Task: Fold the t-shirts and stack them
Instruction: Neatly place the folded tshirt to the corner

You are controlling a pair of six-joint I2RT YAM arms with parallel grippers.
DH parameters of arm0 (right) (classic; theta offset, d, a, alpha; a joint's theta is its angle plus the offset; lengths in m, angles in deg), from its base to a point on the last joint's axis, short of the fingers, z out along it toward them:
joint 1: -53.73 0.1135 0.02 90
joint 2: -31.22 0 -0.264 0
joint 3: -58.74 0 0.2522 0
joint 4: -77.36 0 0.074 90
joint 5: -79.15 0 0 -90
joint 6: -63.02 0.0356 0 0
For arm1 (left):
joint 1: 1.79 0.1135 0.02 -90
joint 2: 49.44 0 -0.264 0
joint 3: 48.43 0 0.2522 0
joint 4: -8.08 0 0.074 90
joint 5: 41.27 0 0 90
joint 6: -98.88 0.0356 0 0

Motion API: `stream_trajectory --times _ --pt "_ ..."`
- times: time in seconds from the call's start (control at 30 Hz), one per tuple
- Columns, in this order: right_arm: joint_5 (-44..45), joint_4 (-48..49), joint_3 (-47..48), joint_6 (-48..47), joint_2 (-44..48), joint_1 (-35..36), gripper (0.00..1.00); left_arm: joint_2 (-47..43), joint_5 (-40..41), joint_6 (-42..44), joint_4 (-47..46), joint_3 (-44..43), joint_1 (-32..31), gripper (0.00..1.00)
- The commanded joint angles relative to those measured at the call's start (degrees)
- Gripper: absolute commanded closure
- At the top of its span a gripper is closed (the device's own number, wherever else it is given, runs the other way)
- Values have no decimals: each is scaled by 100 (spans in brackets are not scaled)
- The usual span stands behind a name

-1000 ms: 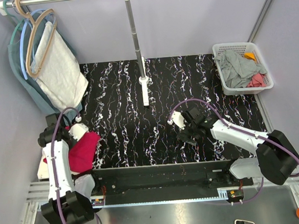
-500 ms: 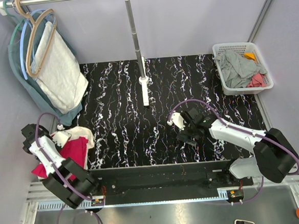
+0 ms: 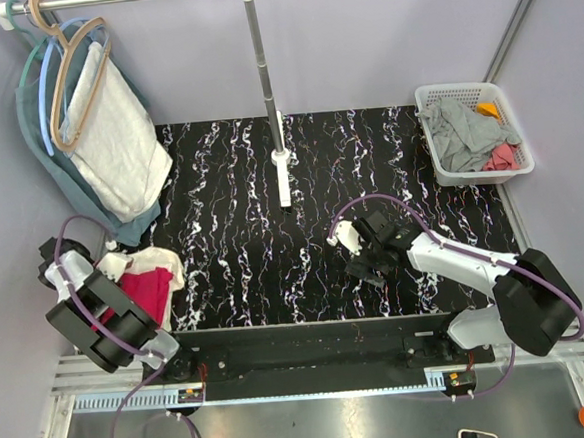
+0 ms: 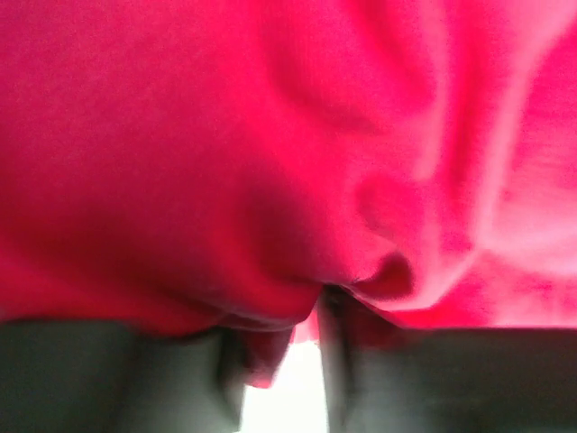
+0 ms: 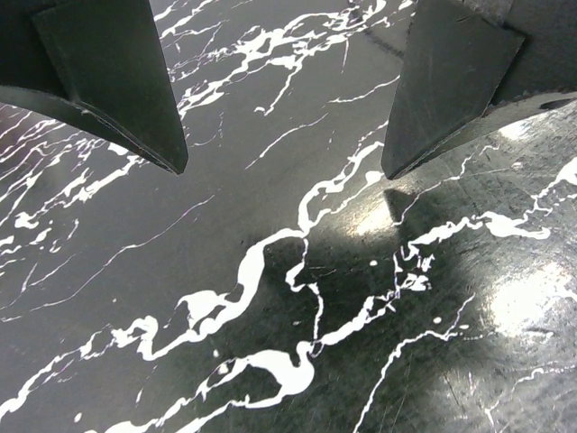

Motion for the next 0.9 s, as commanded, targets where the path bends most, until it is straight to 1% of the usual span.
stream_trajectory --times 0.0,0.07,0.13,0.17,0.23,0.3,0.43,0.5,0.57,0.67,0.7,0.73,0.77,0.8,0.83,0.87 --pt "62 -120 244 135 -61 35 0 8 -138 -180 -344 -376 43 51" --pt "54 -146 271 161 -61 35 0 -141 -199 -215 -327 -394 52 31" --pt "28 -155 271 187 -61 43 0 -395 -296 -171 -292 -420 70 27" --pt "36 -146 262 205 -79 44 0 -483 -331 -180 -248 -463 61 23" --pt "36 -155 271 223 -79 35 0 -764 -480 -259 -152 -543 70 21" --pt "54 -155 279 231 -70 35 0 -1036 -638 -337 164 -753 70 15" --pt "124 -155 341 293 -26 35 0 -1529 -1269 -470 630 -1035 70 6" --pt "307 -164 454 415 -105 43 0 -1809 -1525 -548 754 -1167 61 1" --pt "492 -155 578 617 -184 44 0 -1960 -1912 -645 921 -1315 26 1" --pt "853 -94 841 854 -351 26 0 -2189 -2597 -1101 1149 -1553 -44 1" --pt "1036 -41 955 908 -395 35 0 -2207 -2991 -1442 1193 -1606 -79 1" --pt "1142 125 991 952 -404 35 1 -2233 -3195 -1646 1220 -1659 -193 1" --pt "1457 257 1009 978 -404 26 0 -2277 -3397 -1839 1220 -1668 -272 1" --pt "1643 415 1009 978 -378 35 1 -2277 -3782 -2267 1185 -1668 -360 1" --pt "1827 764 983 952 -351 9 0 -2295 -3933 -2533 1046 -1633 -561 1" --pt "2081 933 965 917 -325 -26 0 -2338 -4057 -3083 914 -1589 -667 1"
